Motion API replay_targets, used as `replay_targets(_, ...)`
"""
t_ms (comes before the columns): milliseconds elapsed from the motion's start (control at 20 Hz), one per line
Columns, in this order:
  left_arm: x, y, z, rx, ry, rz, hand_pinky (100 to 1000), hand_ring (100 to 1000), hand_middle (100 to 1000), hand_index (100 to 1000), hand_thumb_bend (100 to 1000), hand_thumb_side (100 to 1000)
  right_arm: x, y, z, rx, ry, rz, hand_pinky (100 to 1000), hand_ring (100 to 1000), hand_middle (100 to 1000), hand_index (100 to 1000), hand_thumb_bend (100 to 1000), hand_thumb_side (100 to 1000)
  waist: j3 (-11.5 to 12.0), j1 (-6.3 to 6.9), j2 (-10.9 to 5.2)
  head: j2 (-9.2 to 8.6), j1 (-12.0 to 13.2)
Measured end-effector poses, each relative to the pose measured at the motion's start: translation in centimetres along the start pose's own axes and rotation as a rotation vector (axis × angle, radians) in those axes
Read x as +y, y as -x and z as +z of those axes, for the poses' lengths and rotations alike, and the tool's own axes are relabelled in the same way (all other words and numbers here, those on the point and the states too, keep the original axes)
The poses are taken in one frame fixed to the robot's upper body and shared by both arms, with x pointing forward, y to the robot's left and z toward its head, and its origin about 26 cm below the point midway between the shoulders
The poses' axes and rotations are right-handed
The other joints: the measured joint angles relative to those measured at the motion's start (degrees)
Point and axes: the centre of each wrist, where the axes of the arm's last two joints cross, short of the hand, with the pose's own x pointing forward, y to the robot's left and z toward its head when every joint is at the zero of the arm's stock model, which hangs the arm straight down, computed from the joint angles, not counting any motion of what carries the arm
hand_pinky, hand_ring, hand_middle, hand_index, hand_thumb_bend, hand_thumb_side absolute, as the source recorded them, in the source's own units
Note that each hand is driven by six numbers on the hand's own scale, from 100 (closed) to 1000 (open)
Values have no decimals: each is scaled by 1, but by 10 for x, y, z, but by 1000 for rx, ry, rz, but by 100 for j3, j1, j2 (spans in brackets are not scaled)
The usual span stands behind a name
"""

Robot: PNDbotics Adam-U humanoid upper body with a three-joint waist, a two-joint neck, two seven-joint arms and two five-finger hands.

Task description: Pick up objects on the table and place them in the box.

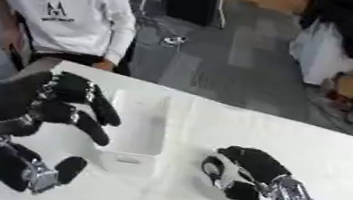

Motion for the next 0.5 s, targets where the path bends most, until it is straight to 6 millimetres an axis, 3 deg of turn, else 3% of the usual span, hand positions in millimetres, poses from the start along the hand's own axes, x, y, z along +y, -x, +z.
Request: replay_targets(500,0,0,0,-2,-1,3,543,505,656,661,190,617,6,-4,-4,4,-3,10,847,833,877,1000,229,1000,17,1,4,-1,0)
